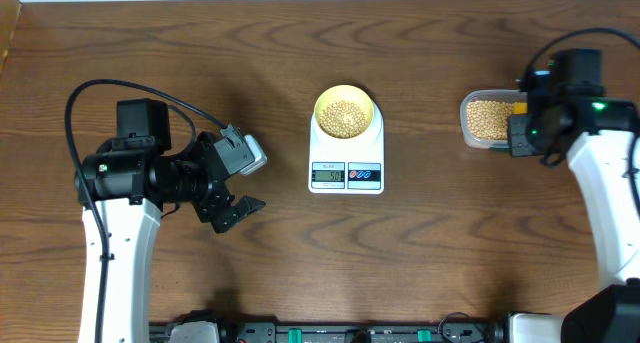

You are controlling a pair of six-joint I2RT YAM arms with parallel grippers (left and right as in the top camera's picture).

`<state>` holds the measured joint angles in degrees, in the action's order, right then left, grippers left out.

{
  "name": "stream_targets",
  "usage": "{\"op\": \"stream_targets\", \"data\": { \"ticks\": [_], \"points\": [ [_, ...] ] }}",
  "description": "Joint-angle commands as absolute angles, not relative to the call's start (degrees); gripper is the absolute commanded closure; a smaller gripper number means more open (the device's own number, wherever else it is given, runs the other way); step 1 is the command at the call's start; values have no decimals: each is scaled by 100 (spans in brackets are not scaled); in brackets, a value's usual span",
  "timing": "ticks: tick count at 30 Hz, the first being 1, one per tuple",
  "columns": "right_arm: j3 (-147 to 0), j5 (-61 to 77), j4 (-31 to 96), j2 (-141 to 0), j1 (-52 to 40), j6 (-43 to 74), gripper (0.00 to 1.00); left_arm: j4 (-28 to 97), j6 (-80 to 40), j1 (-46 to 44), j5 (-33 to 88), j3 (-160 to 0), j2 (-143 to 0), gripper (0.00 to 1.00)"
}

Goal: Scoop item into bowl and weigh 50g on scale
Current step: 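Lower the scoop down in front of the tub with the right gripper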

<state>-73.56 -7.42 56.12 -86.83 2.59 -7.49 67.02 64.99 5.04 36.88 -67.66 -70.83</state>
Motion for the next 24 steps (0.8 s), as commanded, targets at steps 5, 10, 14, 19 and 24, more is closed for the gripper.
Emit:
{"op": "stream_targets", "data": {
  "ticks": [5,10,14,19,24],
  "points": [
    [-7456,-3138,5592,-8829,-539,-617,99,6718,6595,491,3660,-6718,-7063,2],
    [-7456,-3894,5599,-8829,-720,-517,99,6718,6595,491,3660,-6718,-7063,2],
    [-7470,-3990,5603,-8803,-762,-204,99,6718,6595,491,3660,-6718,-7063,2],
    [-7478,552,5924,-8512,-567,-30,99,6718,6595,491,3660,-6718,-7063,2],
    [-7404,2604,6692,-8493,-322,-281,99,6718,6595,491,3660,-6718,-7063,2]
  ]
}}
